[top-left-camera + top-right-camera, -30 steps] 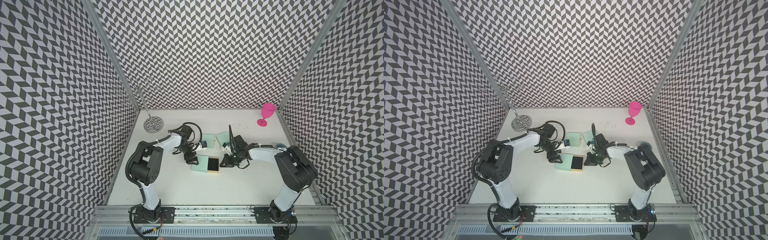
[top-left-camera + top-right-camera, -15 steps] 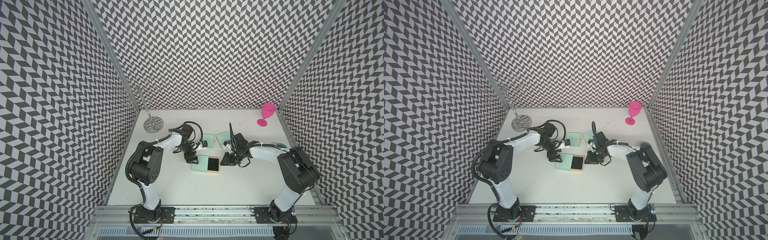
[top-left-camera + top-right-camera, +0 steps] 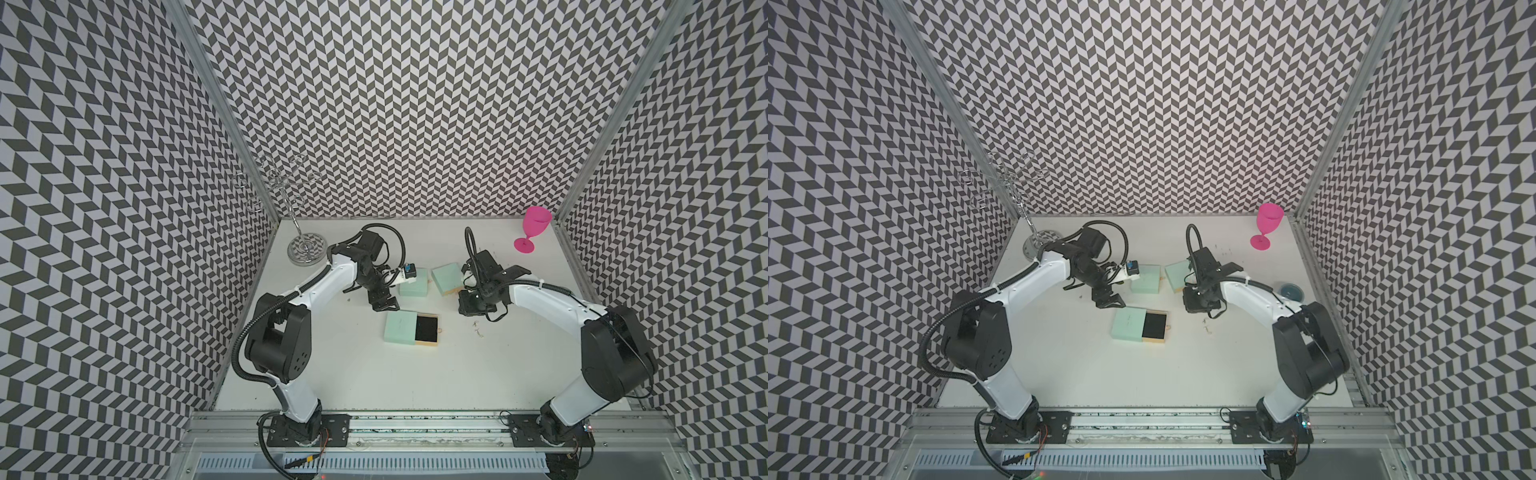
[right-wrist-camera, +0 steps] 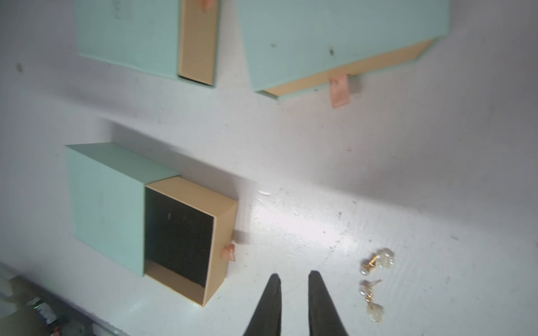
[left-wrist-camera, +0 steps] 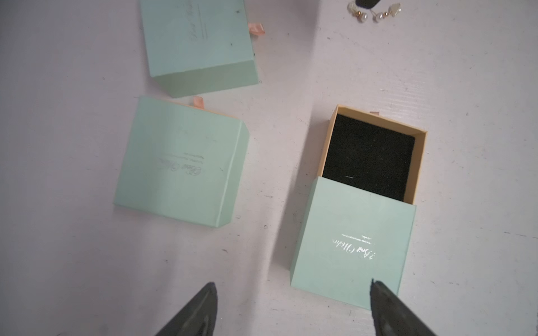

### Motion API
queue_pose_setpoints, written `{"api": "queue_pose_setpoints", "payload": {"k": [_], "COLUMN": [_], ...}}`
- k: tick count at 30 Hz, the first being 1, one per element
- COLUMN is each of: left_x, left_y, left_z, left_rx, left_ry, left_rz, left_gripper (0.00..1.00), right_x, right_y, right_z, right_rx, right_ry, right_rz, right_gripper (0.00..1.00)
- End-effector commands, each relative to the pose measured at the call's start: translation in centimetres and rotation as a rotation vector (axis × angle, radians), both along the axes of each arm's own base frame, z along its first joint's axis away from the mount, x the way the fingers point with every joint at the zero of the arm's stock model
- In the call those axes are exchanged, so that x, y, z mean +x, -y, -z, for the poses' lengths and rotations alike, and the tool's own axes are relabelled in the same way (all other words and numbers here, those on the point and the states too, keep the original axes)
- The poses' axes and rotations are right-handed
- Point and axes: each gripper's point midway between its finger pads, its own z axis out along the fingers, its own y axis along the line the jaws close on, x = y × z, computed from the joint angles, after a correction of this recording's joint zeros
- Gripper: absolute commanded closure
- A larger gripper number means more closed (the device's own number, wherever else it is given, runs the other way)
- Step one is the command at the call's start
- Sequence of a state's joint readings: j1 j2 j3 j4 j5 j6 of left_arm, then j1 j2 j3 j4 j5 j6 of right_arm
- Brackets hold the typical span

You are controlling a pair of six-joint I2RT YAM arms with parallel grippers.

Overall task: Place the earrings into the drawer-style jewelry box
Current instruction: Pick up the earring from the center of the board.

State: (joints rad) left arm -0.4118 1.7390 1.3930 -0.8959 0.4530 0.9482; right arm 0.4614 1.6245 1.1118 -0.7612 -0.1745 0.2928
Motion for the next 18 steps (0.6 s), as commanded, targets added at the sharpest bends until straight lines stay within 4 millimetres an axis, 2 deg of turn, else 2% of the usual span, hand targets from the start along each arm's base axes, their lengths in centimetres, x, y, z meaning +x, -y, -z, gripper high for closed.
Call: {"api": "queue_pose_setpoints", "payload": {"k": [1, 4, 7, 18], "left_x": [0.2, 0.7, 0.9, 0.2], "left_y": [0.7, 1.2, 1.4, 1.1], "left_z": [-3.0, -4.5, -5.2, -4.7], "left_rx": [-0.058, -0.086, -0.104, -0.119], "left_ry": [0.04, 0.061, 0.071, 0.041], "left_rz": [0.01, -0.001, -0.009, -0.031], "left_gripper": [0.16, 0.16, 0.16, 0.16], "right_x": [-0.8, -1.2, -0.9, -1.5], "right_y": [2.7, 3.2, 3.4, 4.1], "right_z": [1.2, 2.3, 2.3, 4.1], "right_rx": [-0.146, -0.183, -0.194, -0.248], "right_ry": [-0.043, -0.08, -0.078, -0.125], "right_rz": [0.021, 0.024, 0.034, 0.013], "right_gripper": [0.83, 0.83, 0.83, 0.83]}}
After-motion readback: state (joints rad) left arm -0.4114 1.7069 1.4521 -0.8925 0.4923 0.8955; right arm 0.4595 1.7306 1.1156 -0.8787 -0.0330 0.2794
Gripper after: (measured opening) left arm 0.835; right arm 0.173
